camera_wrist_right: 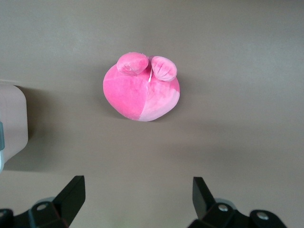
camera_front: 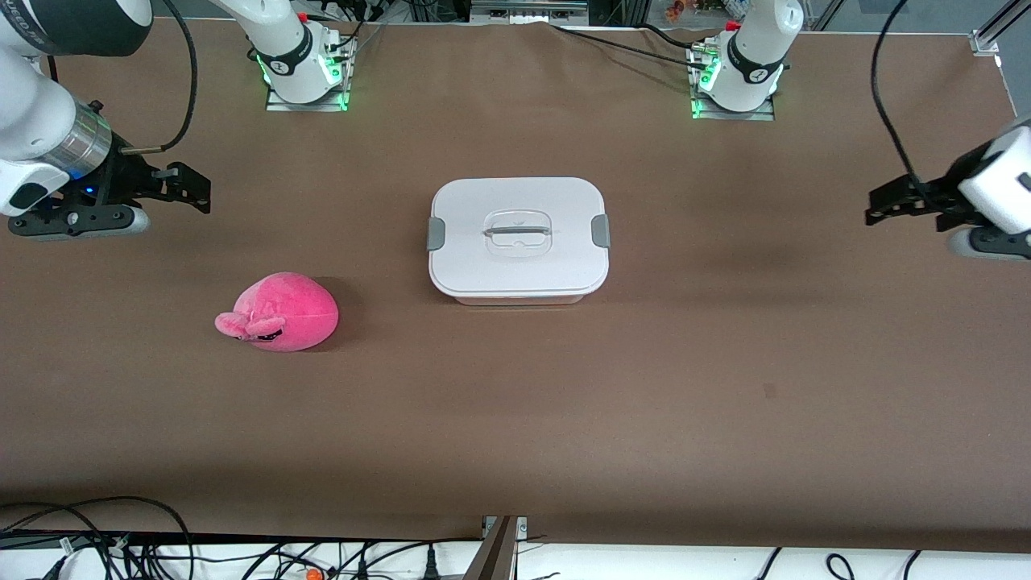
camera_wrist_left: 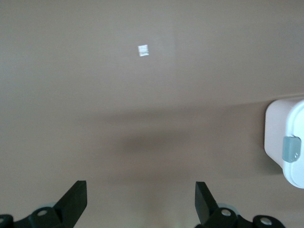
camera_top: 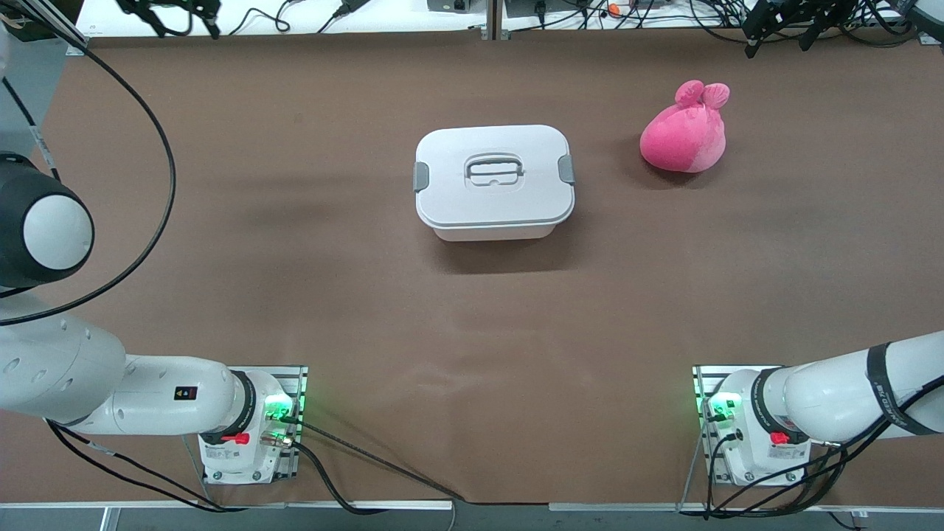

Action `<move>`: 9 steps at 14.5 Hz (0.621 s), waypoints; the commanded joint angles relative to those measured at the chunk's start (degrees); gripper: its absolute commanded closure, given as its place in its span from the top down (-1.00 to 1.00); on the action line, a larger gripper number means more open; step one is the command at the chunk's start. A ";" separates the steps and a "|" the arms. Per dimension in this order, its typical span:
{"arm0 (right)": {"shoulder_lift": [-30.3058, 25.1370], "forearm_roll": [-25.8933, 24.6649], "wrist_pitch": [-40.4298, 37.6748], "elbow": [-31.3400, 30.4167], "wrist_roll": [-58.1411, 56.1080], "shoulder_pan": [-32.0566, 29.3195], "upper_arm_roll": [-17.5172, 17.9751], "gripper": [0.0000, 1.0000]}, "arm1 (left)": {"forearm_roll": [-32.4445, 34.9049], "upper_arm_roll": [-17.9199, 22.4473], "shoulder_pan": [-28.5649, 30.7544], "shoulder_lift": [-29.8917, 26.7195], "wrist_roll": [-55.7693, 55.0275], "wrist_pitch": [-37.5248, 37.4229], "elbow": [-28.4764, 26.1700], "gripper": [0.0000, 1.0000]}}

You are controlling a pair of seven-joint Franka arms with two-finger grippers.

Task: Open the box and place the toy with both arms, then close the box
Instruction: 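Move the left gripper over the white lid's clear handle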

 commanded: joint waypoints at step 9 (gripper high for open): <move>0.16 0.89 -1.07 1.07 -0.72 -0.12 0.32 1.00 | -4.31 -0.07 -25.04 6.22 0.24 -0.31 1.52 1.00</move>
